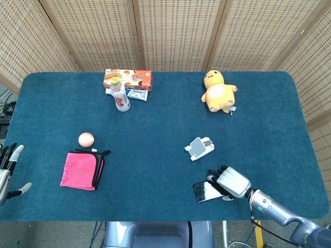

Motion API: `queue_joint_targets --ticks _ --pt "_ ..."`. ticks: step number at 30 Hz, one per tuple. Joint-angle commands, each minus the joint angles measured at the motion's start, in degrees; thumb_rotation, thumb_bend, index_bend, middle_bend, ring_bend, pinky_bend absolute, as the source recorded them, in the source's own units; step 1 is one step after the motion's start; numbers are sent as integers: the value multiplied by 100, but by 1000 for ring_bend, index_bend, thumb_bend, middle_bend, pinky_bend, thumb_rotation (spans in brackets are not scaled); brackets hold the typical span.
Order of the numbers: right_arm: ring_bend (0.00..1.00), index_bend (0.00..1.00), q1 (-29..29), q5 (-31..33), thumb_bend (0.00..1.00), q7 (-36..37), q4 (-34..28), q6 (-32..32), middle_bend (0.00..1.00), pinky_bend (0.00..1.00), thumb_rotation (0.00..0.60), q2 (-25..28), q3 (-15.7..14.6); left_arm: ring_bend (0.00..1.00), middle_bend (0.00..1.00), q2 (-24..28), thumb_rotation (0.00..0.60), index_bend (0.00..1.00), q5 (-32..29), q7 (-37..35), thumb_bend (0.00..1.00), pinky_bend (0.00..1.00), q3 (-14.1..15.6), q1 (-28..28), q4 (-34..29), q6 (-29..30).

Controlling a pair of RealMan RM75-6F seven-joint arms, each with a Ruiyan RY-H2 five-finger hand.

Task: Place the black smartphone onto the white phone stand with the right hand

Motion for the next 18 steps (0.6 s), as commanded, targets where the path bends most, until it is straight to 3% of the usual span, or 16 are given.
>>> queue_joint_targets --ticks 1,18 --pt "429 427 -3 11 466 -52 -123 88 480 340 600 104 30 0 0 4 600 0 4 -9 0 0 4 1 1 0" --pt "429 429 157 202 466 -569 -1462 212 481 347 600 906 391 0 0 80 600 0 57 -190 0 0 15 10 6 36"
